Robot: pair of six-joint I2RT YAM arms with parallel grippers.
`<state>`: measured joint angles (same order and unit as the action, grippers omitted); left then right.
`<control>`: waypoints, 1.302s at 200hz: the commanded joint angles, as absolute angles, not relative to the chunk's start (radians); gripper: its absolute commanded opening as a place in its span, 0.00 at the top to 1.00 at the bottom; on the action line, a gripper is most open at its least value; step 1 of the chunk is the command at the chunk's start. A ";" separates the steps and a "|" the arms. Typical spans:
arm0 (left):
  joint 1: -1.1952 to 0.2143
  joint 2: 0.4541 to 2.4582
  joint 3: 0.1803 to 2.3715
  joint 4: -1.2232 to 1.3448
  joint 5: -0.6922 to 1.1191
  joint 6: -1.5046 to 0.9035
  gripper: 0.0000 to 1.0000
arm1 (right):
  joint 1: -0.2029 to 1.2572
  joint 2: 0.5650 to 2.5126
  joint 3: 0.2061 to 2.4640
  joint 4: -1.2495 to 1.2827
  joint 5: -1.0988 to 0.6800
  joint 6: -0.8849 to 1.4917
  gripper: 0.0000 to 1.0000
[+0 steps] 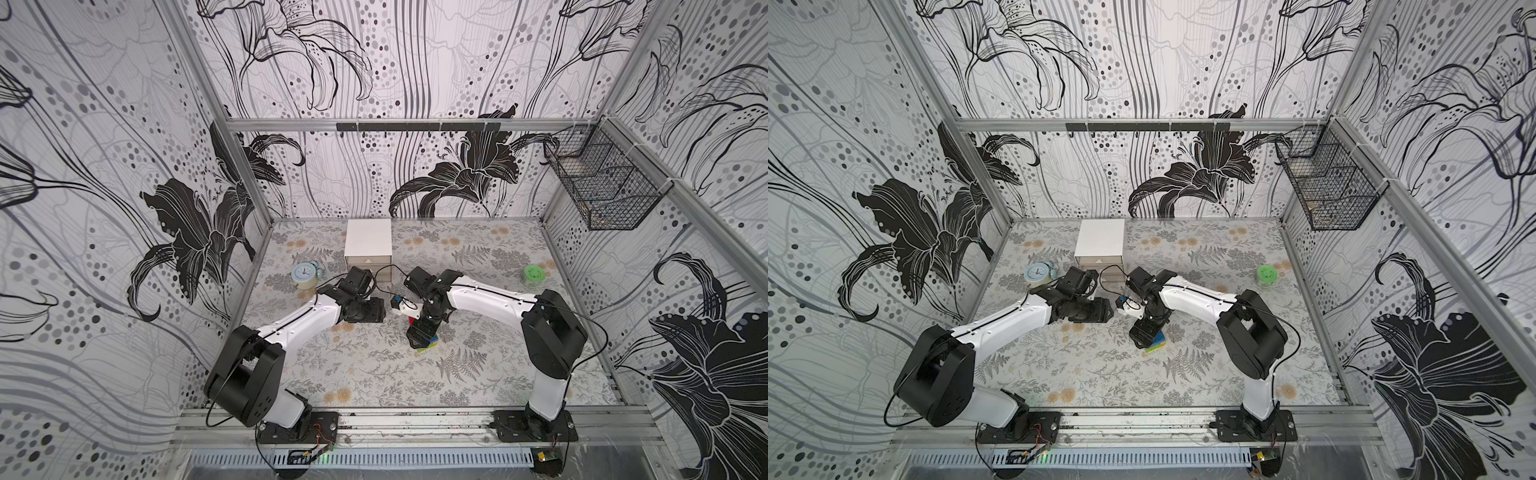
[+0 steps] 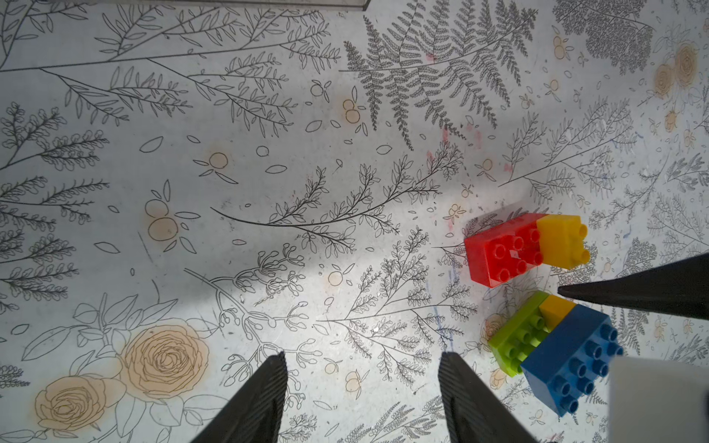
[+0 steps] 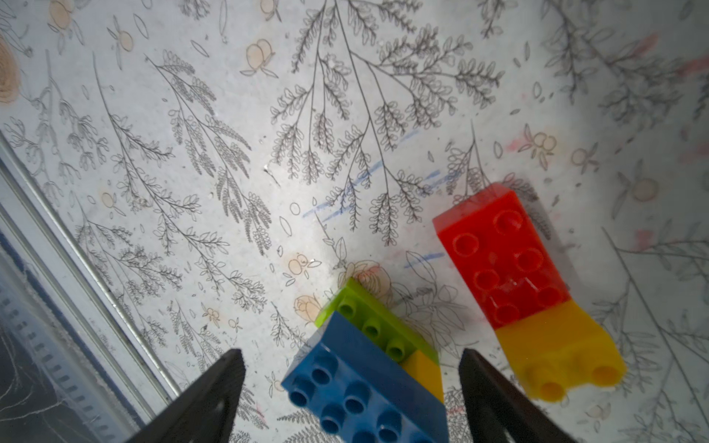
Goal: Assemble the number 5 with lego
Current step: Pick up the lego brick from the center of the board.
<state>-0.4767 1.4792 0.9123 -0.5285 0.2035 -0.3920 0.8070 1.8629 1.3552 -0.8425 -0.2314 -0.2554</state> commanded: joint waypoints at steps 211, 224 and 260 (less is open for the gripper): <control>-0.471 1.468 0.867 -0.458 0.225 -0.415 0.33 | 0.916 1.884 1.284 -0.792 -0.012 -0.049 0.30; -0.471 1.466 0.862 -0.459 0.223 -0.416 0.33 | 0.925 1.888 1.285 -0.785 -0.001 -0.039 0.31; -0.471 1.468 0.856 -0.452 0.222 -0.419 0.33 | 0.955 1.901 1.287 -0.772 0.022 -0.013 0.35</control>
<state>-0.4759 1.4799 0.8692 -0.4835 0.2249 -0.4118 0.9344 1.8771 1.2675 -0.7807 -0.0170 -0.0517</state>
